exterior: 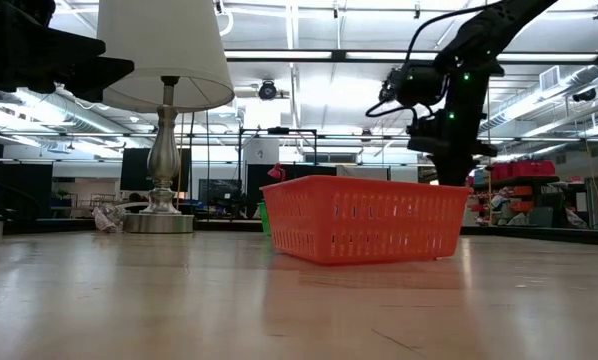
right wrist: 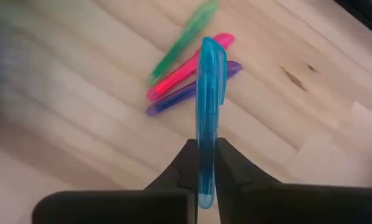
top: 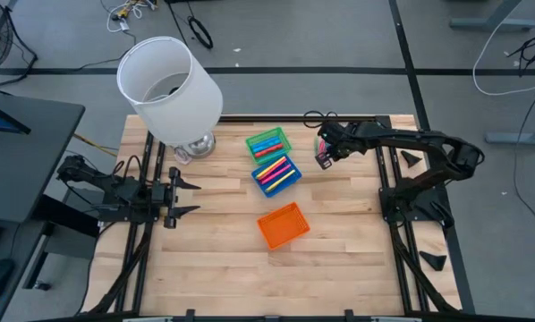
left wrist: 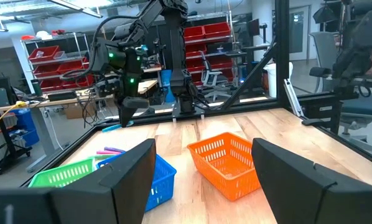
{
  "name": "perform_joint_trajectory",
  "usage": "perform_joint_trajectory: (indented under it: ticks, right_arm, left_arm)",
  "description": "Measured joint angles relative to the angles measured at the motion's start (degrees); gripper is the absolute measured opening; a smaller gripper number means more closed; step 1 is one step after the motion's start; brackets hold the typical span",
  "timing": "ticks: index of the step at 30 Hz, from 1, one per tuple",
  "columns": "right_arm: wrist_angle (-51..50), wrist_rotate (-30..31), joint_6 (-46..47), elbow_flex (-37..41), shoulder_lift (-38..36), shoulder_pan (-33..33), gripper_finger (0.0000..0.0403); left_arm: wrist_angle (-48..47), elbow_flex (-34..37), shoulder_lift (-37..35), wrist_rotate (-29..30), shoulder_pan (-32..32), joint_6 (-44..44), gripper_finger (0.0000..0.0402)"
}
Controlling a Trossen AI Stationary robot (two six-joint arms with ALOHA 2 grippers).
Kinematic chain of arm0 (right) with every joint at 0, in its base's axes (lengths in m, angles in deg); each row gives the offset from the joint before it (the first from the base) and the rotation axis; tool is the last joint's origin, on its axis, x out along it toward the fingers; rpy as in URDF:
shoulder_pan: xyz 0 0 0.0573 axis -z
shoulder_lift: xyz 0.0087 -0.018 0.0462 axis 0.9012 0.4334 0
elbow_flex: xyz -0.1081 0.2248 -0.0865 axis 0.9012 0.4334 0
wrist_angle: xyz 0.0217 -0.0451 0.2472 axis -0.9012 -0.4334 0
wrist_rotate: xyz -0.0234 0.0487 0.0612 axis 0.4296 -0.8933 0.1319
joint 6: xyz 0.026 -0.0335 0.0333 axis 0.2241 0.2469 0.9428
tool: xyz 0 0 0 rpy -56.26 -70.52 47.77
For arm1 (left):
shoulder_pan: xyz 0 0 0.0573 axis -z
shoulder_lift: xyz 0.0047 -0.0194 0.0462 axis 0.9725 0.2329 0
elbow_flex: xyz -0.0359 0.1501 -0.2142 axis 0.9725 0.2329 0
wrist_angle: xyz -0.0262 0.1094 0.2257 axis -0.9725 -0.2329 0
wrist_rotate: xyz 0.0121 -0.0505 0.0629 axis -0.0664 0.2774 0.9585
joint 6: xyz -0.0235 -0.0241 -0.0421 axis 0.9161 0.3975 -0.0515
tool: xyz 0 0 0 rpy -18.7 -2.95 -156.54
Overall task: Pick & Place Markers
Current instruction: Put the blue marker pen into the orange bin
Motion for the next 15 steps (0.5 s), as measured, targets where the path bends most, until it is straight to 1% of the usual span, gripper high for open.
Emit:
perform_joint_trajectory:
  ticks: [8, 15]
  right_arm:
    - [0.0, -4.9, -12.0, -0.1, -1.4, -1.3, 0.0019]
    - [-0.6, -5.7, -24.4, -0.1, -2.7, -3.9, 0.0018]
  left_arm:
    - [0.0, 0.0, 0.0, 0.0, 0.0, 0.0, 0.0273]
    - [0.0, 0.0, 0.0, 0.0, 0.0, 0.0, 0.0273]
